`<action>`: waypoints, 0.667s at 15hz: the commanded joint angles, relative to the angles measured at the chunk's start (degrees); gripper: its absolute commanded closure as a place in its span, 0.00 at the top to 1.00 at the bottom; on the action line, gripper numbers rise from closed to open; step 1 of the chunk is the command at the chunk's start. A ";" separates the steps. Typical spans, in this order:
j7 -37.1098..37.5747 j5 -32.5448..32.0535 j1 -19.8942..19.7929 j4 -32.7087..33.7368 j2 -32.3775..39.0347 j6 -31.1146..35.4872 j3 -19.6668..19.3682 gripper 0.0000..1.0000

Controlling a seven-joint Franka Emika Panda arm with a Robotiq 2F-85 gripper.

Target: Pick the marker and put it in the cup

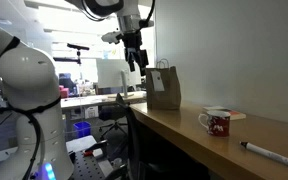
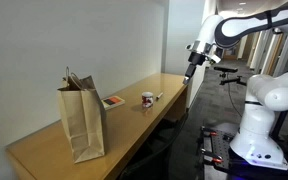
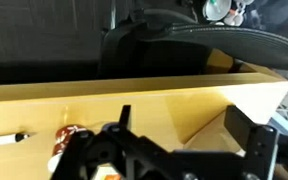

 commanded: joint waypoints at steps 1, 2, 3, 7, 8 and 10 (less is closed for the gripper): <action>-0.60 0.73 -0.75 -0.72 0.29 -0.39 0.69 1.00; -0.60 0.73 -0.75 -1.36 0.49 -0.39 0.70 1.00; -0.60 0.73 -0.76 -1.47 0.69 -0.39 0.71 1.00; -0.60 0.73 -0.76 -1.40 0.72 -0.39 0.71 1.00; -0.60 0.73 -0.76 -1.40 0.72 -0.39 0.71 1.00; 2.29 0.44 -2.22 -0.99 1.95 1.19 1.87 1.00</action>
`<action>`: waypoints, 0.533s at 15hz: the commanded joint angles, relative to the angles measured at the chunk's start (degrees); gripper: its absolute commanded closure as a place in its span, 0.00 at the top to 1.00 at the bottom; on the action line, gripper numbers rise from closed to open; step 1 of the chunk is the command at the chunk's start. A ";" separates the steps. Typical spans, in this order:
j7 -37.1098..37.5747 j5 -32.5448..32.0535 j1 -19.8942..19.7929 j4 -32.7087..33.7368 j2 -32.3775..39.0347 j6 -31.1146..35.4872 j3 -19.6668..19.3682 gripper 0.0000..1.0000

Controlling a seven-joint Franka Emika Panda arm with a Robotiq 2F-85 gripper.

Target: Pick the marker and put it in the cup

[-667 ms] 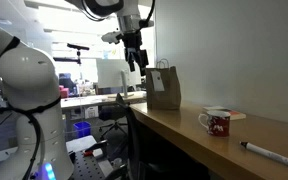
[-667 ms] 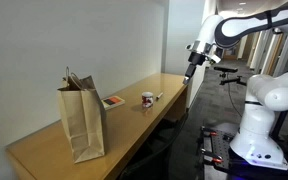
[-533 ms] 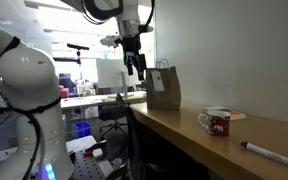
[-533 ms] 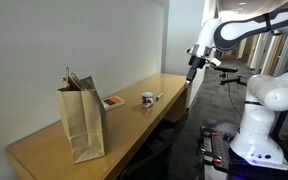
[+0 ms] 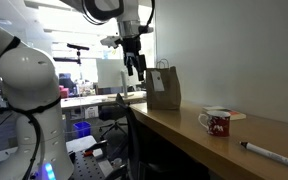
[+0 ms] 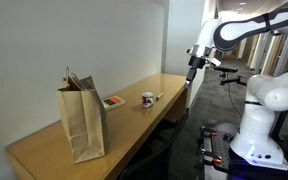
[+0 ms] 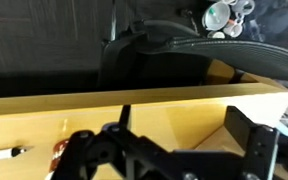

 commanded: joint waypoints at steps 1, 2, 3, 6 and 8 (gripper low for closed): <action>5.17 0.48 -3.50 1.14 2.68 2.75 2.71 1.00; 7.82 0.53 -4.63 2.36 4.76 4.15 3.14 1.00; 9.91 0.09 -5.83 3.59 6.83 5.48 3.72 1.00; 15.42 -0.28 -9.47 8.66 15.93 10.34 4.14 1.00; 18.54 -1.03 -12.14 13.11 23.26 13.18 3.89 1.00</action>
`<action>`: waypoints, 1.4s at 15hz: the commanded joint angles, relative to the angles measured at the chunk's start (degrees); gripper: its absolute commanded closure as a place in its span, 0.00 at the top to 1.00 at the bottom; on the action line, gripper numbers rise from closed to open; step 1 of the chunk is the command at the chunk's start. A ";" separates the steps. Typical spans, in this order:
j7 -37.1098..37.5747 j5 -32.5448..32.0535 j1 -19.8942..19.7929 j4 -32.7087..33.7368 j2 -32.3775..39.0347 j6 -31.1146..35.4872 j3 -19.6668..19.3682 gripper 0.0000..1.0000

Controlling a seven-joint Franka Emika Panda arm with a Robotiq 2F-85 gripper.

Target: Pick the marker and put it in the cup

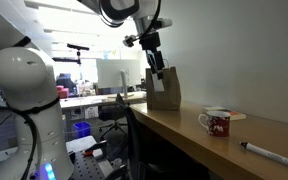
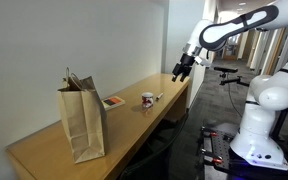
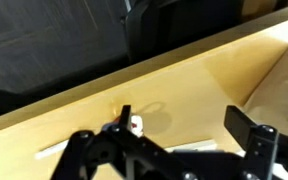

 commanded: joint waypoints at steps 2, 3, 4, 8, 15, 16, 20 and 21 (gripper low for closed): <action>8.59 -1.45 -6.22 11.91 18.23 4.89 1.10 1.00; 10.26 -1.38 -7.07 15.08 21.99 4.60 0.56 1.00; 12.22 -1.52 -7.91 18.19 25.96 4.70 0.11 1.00; 21.06 -1.20 -8.57 31.61 41.01 2.22 -2.56 1.00; 26.62 10.94 -8.98 49.09 60.39 -8.75 -6.16 1.00; 26.12 14.03 -9.71 51.08 62.55 -10.50 -6.08 1.00; 28.78 21.09 -11.53 57.58 69.50 -13.56 -6.83 1.00; 29.79 21.29 -11.73 58.81 70.89 -13.52 -7.27 1.00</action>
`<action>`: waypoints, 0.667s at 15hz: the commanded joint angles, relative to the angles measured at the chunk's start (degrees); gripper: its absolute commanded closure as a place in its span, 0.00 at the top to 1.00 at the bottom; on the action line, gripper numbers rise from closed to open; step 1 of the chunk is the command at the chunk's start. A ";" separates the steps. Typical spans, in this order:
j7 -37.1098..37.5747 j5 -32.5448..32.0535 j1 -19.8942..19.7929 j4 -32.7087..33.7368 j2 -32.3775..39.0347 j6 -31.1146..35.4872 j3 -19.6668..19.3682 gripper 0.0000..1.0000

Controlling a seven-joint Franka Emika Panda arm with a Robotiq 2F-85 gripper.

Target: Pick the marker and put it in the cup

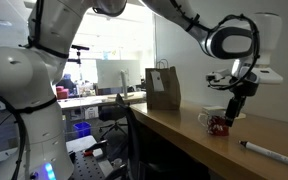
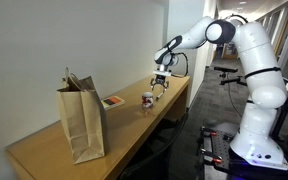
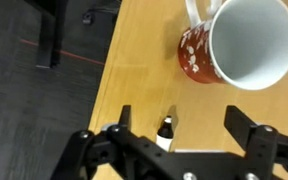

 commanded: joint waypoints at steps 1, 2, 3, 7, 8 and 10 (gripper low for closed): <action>4.95 1.62 -0.42 6.02 5.05 -3.01 -1.71 1.00; 5.41 1.33 -0.65 6.92 6.12 -2.99 -2.07 1.00; 5.65 1.27 -0.93 7.74 7.02 -2.89 -2.26 1.00; 5.48 1.82 -1.70 10.24 9.74 -2.27 -2.21 1.00; 5.79 1.96 -1.79 10.67 10.31 -1.99 -2.20 1.00; 5.69 2.35 -2.01 11.01 11.06 -1.18 -2.08 1.00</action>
